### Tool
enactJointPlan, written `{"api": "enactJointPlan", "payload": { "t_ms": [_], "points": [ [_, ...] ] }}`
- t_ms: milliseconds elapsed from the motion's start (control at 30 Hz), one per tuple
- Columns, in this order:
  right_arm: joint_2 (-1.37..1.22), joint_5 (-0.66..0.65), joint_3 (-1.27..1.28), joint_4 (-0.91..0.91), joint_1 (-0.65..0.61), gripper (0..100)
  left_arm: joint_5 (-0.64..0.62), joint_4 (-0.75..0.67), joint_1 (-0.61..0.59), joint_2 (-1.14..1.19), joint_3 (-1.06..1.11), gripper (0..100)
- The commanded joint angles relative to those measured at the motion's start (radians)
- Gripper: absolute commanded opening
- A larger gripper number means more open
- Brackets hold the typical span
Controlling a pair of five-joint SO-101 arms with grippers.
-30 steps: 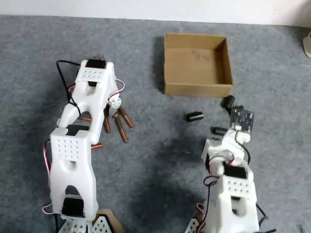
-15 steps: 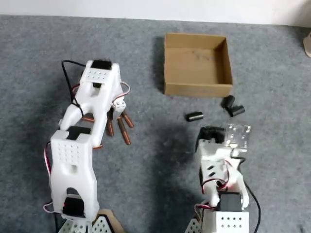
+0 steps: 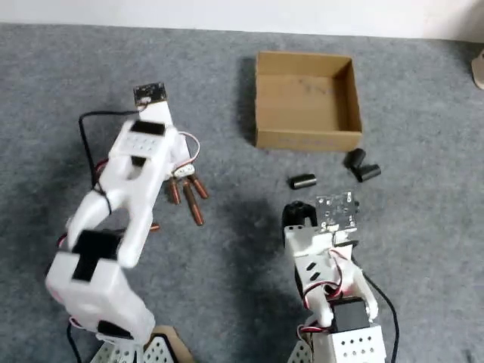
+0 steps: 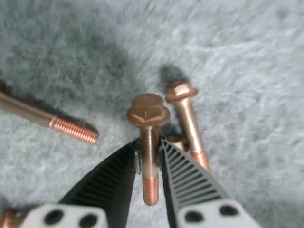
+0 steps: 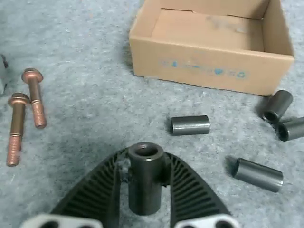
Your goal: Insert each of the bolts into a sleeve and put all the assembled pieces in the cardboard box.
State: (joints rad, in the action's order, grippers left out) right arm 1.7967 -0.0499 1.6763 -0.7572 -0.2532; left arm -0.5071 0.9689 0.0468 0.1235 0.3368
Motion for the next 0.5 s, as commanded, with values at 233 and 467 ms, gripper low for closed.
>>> {"api": "enactJointPlan", "payload": {
  "t_ms": [233, 467],
  "points": [
    [-0.002, -0.009, 0.113, -0.012, -0.136, 0.4, -0.011, -0.583, 0.031, -0.395, 0.466, 0],
    [-0.002, -0.219, 0.113, -0.071, -0.225, 0.5, -0.011, -0.881, 0.091, -0.572, 0.713, 0]
  ]
}}
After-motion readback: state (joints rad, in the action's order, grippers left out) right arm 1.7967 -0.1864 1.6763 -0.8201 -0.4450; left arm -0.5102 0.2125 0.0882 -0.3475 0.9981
